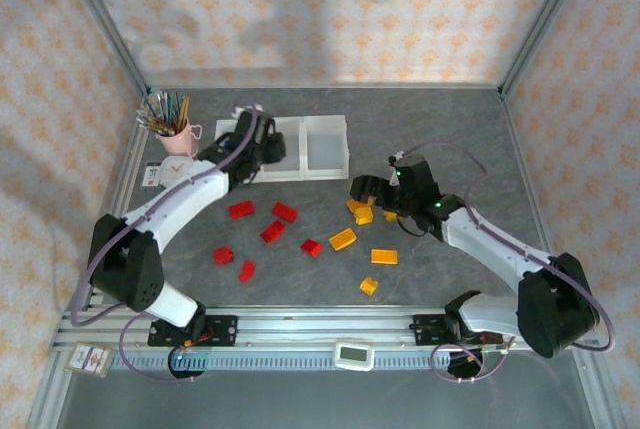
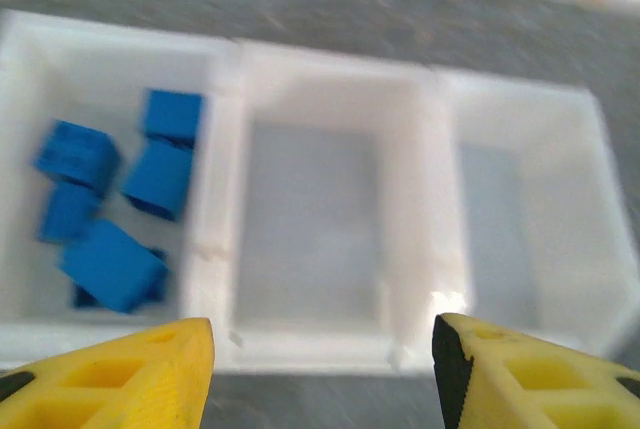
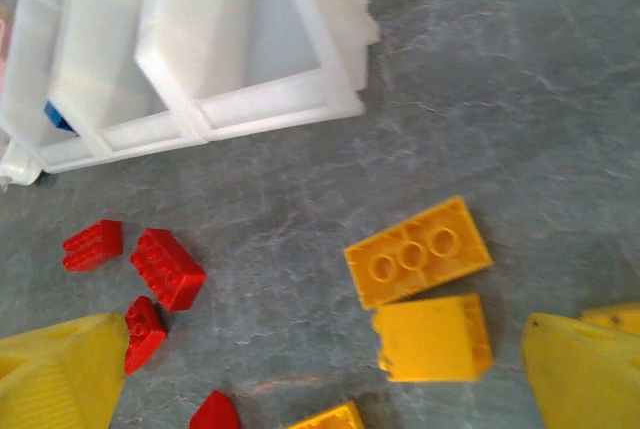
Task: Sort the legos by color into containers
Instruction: Pick up the lego from the center of the table.
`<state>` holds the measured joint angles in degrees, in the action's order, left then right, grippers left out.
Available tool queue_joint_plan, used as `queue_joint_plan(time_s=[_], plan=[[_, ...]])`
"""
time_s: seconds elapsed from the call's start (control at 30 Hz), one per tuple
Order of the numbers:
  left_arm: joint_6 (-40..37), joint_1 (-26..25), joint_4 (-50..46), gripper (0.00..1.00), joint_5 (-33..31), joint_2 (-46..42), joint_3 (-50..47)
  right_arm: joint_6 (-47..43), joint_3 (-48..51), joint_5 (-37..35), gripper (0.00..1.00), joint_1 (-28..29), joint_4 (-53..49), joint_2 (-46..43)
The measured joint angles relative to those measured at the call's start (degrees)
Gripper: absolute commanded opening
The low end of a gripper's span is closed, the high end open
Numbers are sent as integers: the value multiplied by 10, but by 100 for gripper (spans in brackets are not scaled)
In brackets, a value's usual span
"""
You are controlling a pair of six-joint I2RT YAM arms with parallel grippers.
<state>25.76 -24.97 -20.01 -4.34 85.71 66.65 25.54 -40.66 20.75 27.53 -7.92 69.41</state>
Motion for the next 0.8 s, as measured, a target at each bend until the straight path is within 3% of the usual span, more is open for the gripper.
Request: queue_joint_plan(time_s=[0.53, 0.8], plan=[[-9, -277, 10, 62, 65, -17, -113, 22, 84, -11, 100, -36, -80, -110], [-44, -312, 27, 65, 71, 100, -81, 30, 96, -15, 100, -40, -87, -110]])
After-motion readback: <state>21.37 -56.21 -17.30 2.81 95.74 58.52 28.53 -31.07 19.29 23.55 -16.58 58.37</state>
